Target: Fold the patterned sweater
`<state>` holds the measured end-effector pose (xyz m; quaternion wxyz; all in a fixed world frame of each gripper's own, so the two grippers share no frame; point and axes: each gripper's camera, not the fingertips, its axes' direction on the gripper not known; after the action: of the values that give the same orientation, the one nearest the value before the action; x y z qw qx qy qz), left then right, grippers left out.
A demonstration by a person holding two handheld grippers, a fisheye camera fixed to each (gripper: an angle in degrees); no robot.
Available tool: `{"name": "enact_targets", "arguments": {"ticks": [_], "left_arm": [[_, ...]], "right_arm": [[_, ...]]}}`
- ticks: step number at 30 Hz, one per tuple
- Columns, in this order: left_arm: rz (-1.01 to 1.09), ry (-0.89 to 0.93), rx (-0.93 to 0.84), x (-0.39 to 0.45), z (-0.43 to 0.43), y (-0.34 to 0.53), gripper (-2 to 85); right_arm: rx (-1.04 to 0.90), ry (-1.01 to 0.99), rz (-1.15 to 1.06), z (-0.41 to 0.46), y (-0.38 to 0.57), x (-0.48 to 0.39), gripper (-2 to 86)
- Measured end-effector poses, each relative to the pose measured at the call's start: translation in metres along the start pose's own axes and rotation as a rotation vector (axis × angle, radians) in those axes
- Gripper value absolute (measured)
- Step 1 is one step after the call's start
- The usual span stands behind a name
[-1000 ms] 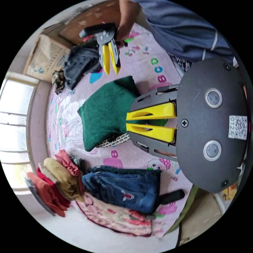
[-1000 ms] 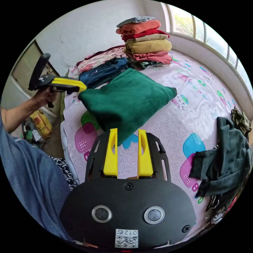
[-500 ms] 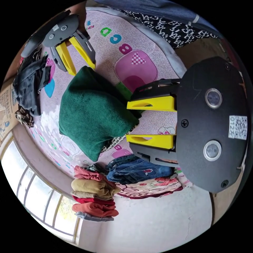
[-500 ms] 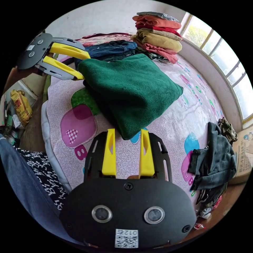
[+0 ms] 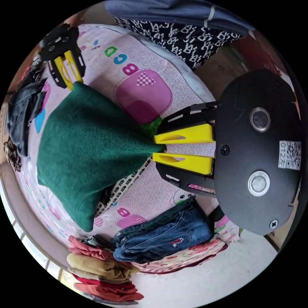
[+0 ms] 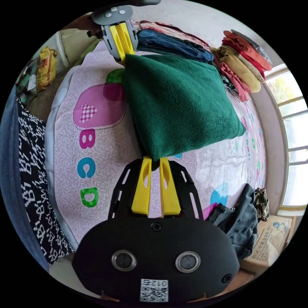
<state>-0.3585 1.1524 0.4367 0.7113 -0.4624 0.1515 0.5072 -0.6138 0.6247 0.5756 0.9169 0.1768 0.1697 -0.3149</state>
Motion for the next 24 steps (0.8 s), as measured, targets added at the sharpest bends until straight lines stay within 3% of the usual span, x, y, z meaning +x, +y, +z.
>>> {"name": "enact_targets", "arguments": {"ticks": [5, 9, 14, 19, 21, 24], "left_arm": [[-0.127, -0.065, 0.037, -0.011, -0.031, 0.019, 2.0], [-0.285, -0.168, 0.109, -0.04, -0.082, 0.029, 0.7], [-0.255, 0.036, 0.294, -0.058, -0.098, -0.022, 0.3], [-0.179, -0.028, 0.19, -0.075, -0.055, -0.075, 0.1], [-0.184, 0.067, 0.174, -0.099, -0.033, -0.077, 0.0], [-0.223, 0.247, 0.205, -0.132, -0.029, -0.07, -0.1]], "right_arm": [[0.046, -0.057, 0.086, -0.039, 0.019, 0.016, 7.0], [0.229, -0.079, 0.245, -0.084, 0.045, 0.049, 3.6], [0.358, -0.194, 0.287, -0.08, 0.021, 0.074, 1.0], [0.259, -0.218, 0.145, -0.028, -0.001, 0.054, 0.1], [0.144, -0.242, 0.111, 0.011, 0.004, 0.045, 0.0], [0.162, -0.31, 0.143, 0.022, 0.012, 0.058, -0.1]]}}
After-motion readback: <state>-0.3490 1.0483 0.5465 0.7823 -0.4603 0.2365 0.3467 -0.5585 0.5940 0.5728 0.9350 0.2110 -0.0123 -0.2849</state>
